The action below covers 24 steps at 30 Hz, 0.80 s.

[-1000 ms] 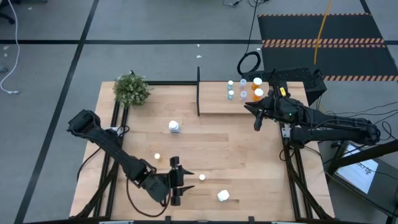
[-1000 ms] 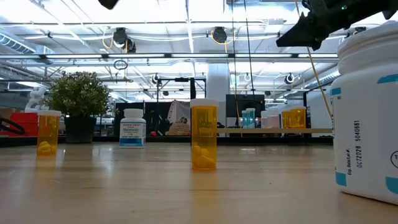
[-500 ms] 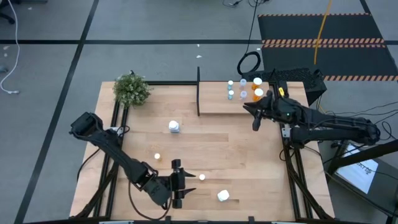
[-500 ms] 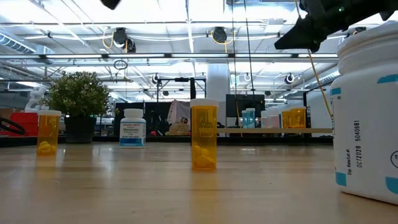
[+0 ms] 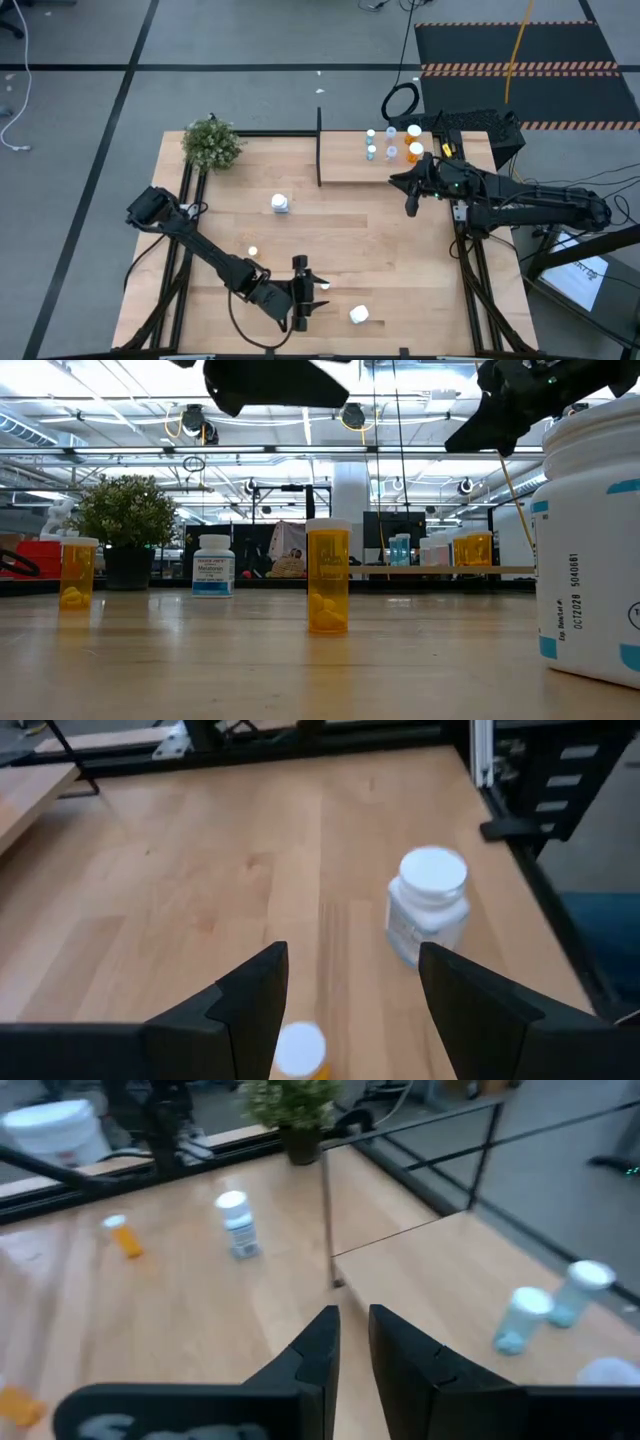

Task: Pick and place medicine bottles onto shelf by color
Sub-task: Put the right small orange pill bottle on the shelf

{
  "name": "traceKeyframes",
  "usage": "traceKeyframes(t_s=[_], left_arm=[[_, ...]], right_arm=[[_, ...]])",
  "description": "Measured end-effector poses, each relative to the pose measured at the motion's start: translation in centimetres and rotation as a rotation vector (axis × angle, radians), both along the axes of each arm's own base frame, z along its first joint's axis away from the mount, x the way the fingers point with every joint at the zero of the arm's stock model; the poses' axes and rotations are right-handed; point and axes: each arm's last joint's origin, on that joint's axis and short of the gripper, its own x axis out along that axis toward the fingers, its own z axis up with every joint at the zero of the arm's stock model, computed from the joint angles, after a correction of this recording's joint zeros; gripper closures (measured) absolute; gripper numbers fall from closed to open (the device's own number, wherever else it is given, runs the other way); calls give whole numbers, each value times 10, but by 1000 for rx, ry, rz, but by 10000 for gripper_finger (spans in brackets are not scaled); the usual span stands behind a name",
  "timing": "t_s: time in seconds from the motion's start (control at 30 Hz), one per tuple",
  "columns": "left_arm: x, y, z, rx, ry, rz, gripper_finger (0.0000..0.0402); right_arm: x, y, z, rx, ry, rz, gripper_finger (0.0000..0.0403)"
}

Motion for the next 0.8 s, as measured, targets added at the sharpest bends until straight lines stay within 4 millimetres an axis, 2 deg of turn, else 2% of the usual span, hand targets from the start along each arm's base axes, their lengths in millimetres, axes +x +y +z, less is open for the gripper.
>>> traceKeyframes(t_s=[0.17,0.4,0.63,0.8], left_arm=[[1,0,-2,50,4,-33,173],[2,1,-1,35,9,-48,166],[-7,-8,-5,70,45,-91,104],[-9,-8,-5,33,133,-60,68]], right_arm=[[0,0,-5,2,15,10,353],[0,0,-12,-5,36,11,353],[1,2,-10,47,-4,67,353],[1,2,-10,61,-9,66,353]])
